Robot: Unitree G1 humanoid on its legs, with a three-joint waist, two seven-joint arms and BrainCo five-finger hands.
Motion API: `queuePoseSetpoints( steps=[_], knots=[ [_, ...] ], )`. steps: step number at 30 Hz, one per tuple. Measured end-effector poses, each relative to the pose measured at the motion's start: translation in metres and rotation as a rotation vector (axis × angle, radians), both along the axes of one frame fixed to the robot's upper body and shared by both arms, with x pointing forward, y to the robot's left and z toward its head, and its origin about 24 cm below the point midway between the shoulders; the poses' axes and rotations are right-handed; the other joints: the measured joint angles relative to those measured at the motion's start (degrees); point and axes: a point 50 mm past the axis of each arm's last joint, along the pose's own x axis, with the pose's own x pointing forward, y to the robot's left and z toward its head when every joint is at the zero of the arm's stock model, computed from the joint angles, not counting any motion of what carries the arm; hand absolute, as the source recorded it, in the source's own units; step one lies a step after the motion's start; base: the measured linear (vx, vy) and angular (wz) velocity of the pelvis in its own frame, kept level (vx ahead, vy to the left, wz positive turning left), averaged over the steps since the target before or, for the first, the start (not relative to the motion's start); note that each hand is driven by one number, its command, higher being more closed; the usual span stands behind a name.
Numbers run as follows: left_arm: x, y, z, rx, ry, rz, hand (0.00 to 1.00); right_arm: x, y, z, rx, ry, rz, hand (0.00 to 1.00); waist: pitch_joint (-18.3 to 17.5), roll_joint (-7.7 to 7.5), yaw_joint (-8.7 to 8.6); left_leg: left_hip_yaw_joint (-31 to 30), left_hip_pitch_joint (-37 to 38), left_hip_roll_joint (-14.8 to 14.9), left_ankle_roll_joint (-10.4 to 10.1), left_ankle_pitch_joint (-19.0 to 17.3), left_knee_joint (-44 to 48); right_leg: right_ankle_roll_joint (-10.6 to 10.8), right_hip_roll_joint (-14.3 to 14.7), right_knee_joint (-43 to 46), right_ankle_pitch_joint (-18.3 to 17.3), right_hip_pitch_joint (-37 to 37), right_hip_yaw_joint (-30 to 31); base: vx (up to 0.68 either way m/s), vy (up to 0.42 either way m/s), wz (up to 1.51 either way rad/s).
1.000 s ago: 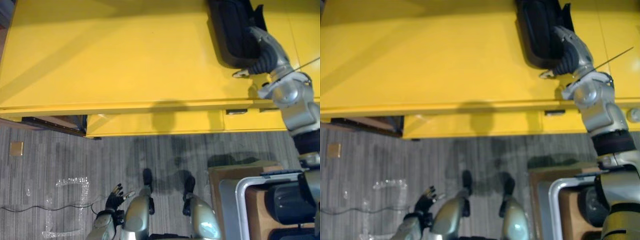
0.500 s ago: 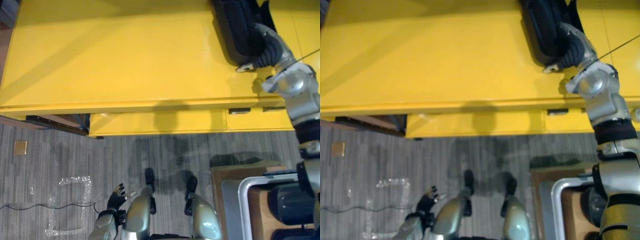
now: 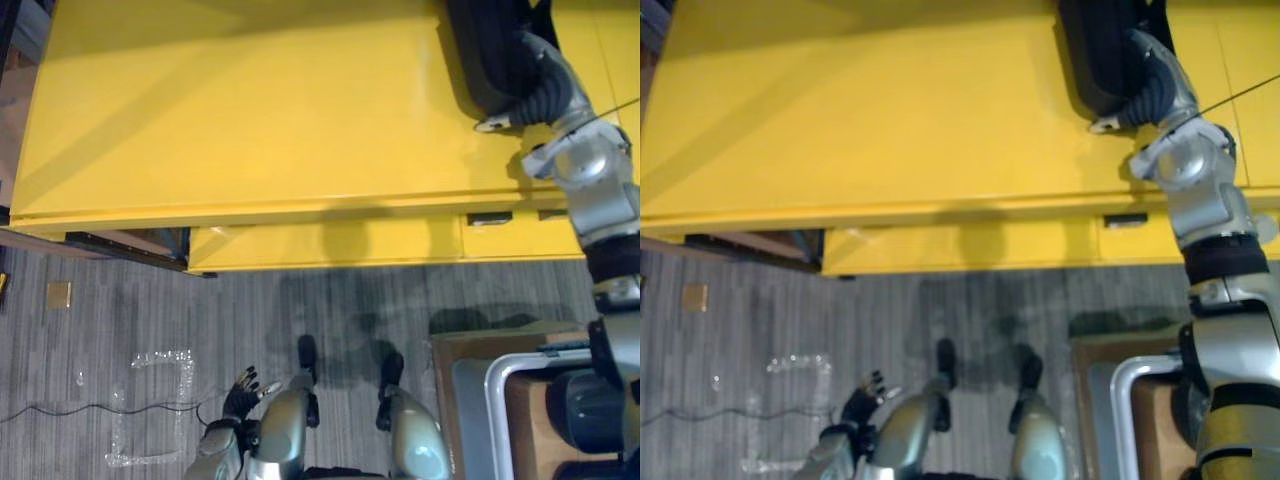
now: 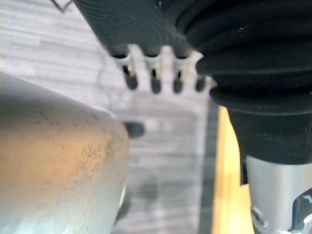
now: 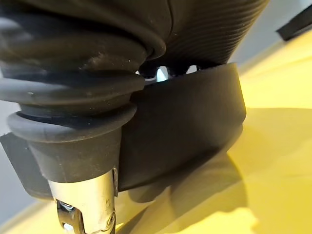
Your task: Walk over and take plastic housings, then place them on the shelf
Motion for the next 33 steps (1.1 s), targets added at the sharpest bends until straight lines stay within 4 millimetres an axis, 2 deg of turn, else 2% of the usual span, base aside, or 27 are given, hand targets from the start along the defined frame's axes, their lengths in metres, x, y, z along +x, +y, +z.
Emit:
queuePoseSetpoints(
  steps=[9, 12, 26, 33],
  knots=[
    [0.0, -0.001, 0.0, -0.002, 0.0, -0.001, 0.0, 0.001, 0.004, -0.001, 0.009, -0.007, 0.012, 0.0, 0.0, 0.29, 0.14, 0.0, 0.1, 0.1, -0.1, 0.2, 0.0, -0.1, 0.0, 0.3, -0.1, 0.0, -0.1, 0.0, 0.0, 0.0],
    [0.0, -0.001, 0.0, -0.002, 0.0, -0.002, 0.0, 0.002, 0.011, -0.001, -0.048, -0.018, 0.035, 0.0, 0.0, 0.29, 0.1, 0.0, 0.2, 0.1, -0.1, 0.2, -0.1, -0.1, 0.1, 0.3, -0.1, 0.0, -0.1, 0.0, 0.0, 0.0],
    [0.0, -0.001, -0.001, 0.01, 0.001, -0.037, 0.0, -0.01, 0.053, 0.005, -0.521, -0.146, 0.14, 0.0, -0.1, 0.25, 0.04, 0.0, 0.3, 0.6, -0.2, 0.3, -0.2, -0.2, 0.3, -0.6, 0.2, 0.5, -0.1, 0.0, 0.0, 0.0],
    [-0.003, 0.004, -0.006, 0.024, 0.028, -0.039, 0.0, -0.011, 0.067, -0.008, -0.695, -0.089, 0.181, 0.0, -1.8, -0.42, 0.23, 0.2, 0.9, 0.8, -0.2, 0.2, -0.7, -0.2, 0.5, -2.0, 0.8, 1.5, -0.2, 0.0, 0.0, 0.0]
  ],
)
